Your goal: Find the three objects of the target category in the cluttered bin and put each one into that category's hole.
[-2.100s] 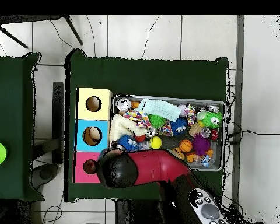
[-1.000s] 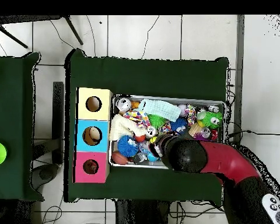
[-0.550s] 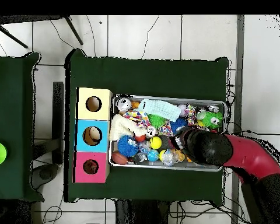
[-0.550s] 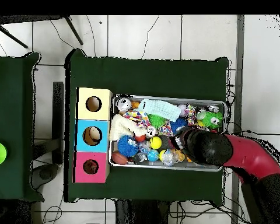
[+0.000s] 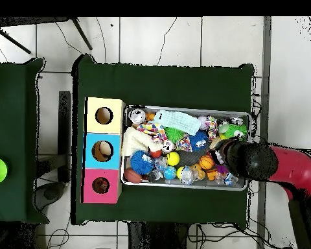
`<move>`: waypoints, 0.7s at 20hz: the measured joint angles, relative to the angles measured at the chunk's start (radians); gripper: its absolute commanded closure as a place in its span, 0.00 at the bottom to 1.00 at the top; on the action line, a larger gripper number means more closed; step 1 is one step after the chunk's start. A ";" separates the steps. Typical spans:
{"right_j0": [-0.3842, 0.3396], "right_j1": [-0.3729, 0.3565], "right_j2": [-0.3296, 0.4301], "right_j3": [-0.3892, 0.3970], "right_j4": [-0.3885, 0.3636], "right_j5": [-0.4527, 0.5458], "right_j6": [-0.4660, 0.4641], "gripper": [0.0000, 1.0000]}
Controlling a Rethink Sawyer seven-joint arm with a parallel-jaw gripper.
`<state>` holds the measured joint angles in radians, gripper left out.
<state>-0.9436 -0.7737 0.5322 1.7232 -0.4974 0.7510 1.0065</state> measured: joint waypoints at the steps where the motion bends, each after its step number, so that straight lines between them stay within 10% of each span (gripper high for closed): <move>1: -0.001 0.010 0.000 -0.011 -0.030 0.000 0.000 0.00; 14: -0.025 0.084 0.000 -0.015 -0.147 0.000 0.000 0.00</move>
<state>-0.9682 -0.6899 0.5319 1.7080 -0.6446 0.7508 1.0065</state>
